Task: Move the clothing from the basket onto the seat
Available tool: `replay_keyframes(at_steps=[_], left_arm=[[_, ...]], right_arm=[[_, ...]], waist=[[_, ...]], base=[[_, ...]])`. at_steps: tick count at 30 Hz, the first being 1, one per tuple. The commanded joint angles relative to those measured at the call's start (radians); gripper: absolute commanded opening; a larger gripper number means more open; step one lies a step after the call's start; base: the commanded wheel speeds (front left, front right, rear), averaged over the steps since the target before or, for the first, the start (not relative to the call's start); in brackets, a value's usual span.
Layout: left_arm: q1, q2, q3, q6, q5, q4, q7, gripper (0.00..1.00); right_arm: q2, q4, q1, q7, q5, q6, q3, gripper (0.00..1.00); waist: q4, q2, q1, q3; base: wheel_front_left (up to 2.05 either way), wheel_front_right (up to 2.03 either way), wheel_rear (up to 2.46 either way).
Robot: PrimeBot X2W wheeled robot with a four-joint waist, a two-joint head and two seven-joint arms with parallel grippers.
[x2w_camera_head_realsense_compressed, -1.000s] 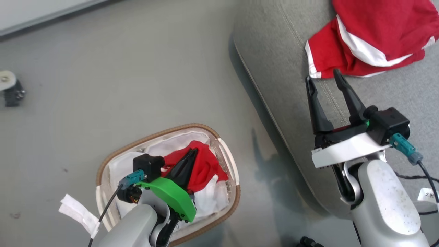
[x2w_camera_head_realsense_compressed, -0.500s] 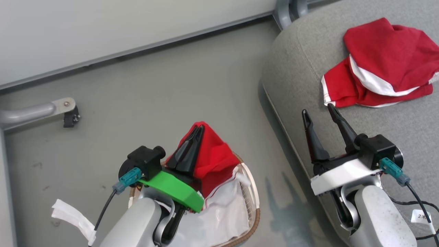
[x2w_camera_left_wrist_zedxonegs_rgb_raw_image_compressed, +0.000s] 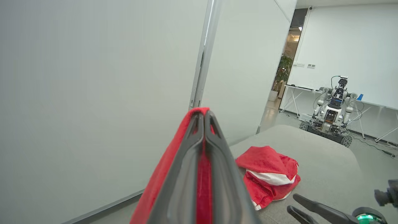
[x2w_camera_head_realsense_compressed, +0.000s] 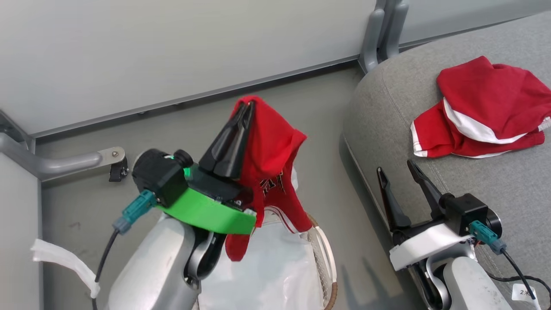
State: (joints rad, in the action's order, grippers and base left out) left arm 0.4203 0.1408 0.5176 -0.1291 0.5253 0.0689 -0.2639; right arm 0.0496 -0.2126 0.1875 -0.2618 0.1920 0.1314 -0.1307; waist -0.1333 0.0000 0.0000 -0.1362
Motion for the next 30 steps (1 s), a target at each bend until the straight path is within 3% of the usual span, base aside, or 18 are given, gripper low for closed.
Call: replay_keyframes(at_steps=[1, 10, 19, 30], left_arm=[[0.016, 0.001, -0.010, -0.003, -0.012, -0.012, -0.001, 0.00], [0.038, -0.018, -0.025, -0.003, -0.044, -0.088, -0.001, 0.00], [0.039, -0.048, -0.005, -0.003, -0.049, -0.107, -0.001, 0.00], [0.049, -0.063, 0.028, -0.003, -0.046, -0.098, -0.001, 0.00]], right_arm=[[0.004, -0.005, -0.017, -0.004, -0.002, -0.001, 0.000, 1.00], [0.004, -0.021, -0.035, -0.004, -0.017, -0.001, -0.060, 1.00], [0.057, -0.022, 0.027, -0.004, 0.008, -0.001, -0.230, 1.00], [0.051, -0.067, 0.127, -0.004, 0.016, -0.001, -0.361, 1.00]], waist=[[0.004, 0.0000, 0.0000, 0.011], [0.021, 0.0000, 0.0000, 0.021], [0.053, 0.0000, 0.0000, -0.004], [0.070, 0.0000, 0.0000, -0.017]], base=[[0.00, 0.00, 0.00], [0.00, 0.00, 0.00], [0.00, 0.00, 0.00], [0.00, 0.00, 0.00]])
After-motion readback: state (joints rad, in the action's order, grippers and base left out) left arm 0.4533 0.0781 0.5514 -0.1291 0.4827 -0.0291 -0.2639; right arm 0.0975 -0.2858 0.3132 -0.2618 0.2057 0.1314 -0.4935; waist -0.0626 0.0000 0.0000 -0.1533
